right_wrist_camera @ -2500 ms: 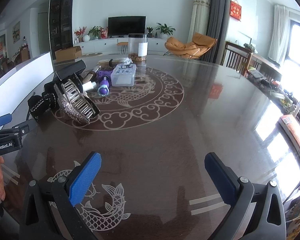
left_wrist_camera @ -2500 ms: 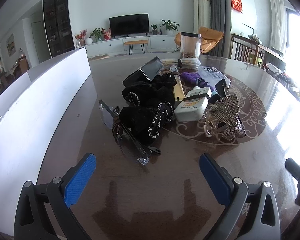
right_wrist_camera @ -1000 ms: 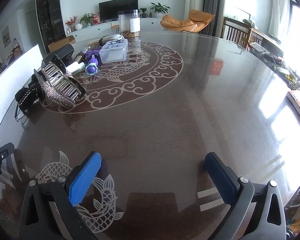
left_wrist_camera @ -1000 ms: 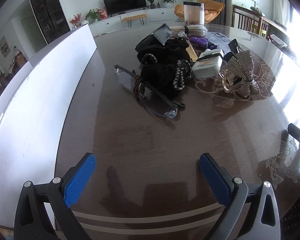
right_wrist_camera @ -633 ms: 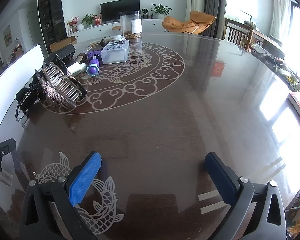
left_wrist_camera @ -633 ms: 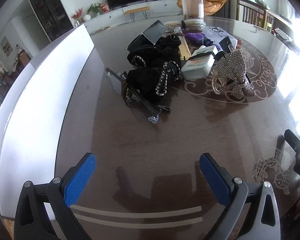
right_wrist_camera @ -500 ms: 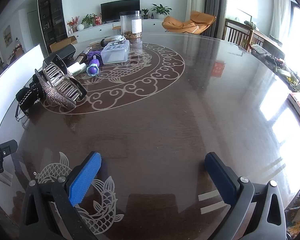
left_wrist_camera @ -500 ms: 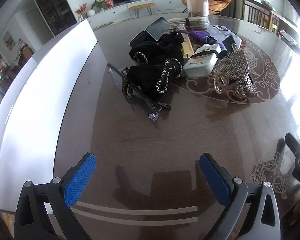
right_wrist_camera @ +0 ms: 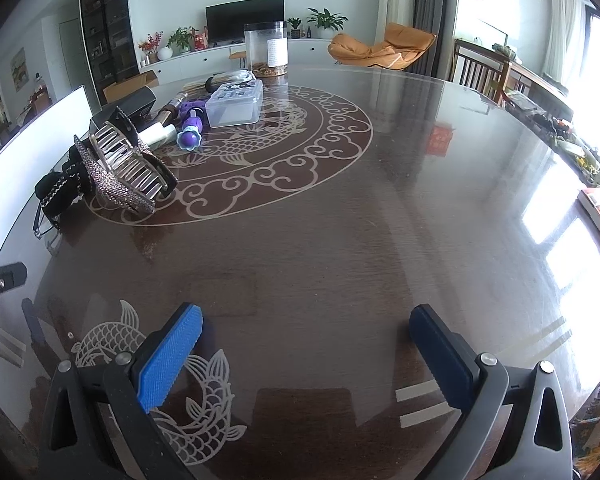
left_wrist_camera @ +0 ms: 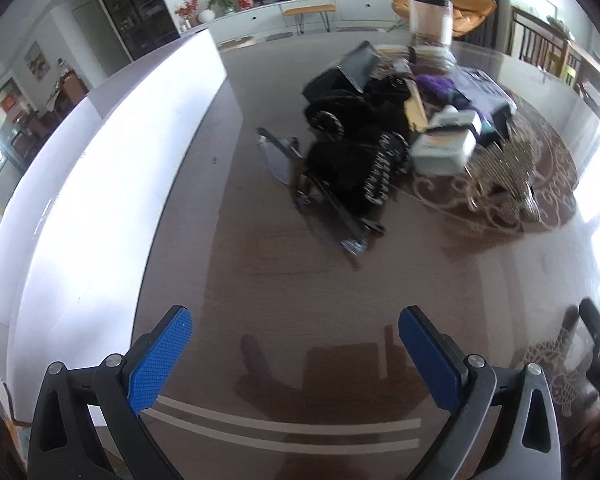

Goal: Organize objects

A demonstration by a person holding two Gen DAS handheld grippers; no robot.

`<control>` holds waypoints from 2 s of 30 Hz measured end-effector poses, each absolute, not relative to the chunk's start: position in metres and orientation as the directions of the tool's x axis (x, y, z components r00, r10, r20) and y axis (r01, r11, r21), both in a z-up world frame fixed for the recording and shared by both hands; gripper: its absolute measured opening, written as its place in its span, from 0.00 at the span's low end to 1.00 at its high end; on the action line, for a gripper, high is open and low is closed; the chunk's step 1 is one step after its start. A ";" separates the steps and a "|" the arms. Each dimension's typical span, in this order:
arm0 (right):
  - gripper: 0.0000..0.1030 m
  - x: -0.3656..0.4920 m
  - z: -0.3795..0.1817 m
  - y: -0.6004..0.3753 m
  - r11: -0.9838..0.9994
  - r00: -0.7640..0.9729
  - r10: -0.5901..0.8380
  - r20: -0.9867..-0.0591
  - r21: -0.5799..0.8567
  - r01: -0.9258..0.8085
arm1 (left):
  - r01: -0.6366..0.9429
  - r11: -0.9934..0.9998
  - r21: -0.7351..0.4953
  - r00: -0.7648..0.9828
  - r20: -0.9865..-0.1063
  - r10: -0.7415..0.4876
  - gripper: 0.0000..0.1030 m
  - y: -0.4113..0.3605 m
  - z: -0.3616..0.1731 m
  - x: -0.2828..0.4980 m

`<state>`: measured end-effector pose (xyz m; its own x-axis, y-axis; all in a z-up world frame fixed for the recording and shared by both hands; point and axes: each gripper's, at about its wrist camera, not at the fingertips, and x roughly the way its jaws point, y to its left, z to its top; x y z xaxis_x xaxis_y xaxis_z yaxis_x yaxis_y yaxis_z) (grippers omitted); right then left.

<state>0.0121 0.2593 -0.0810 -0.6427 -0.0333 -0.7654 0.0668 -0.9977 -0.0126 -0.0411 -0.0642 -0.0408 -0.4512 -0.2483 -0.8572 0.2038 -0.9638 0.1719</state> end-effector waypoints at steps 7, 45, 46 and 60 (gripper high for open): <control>1.00 0.011 -0.081 0.260 -0.998 -0.645 -0.035 -0.763 -0.013 0.068 | 0.265 -0.962 0.067 -0.482 -0.855 -0.192 1.00 -0.092 -0.025 -0.085; 1.00 0.013 -0.082 0.259 -0.998 -0.647 -0.031 -0.762 -0.013 0.063 | 0.221 -0.975 0.006 -0.399 -0.912 -0.096 1.00 -0.107 -0.063 -0.051; 1.00 0.013 -0.082 0.259 -0.998 -0.647 -0.031 -0.762 -0.013 0.063 | 0.217 -0.976 0.016 -0.416 -0.903 -0.108 1.00 -0.104 -0.062 -0.049; 1.00 0.012 -0.079 0.259 -0.998 -0.650 -0.035 -0.759 -0.012 0.067 | -0.050 -0.998 0.032 -0.524 -0.851 -0.001 0.15 -0.094 -0.047 -0.031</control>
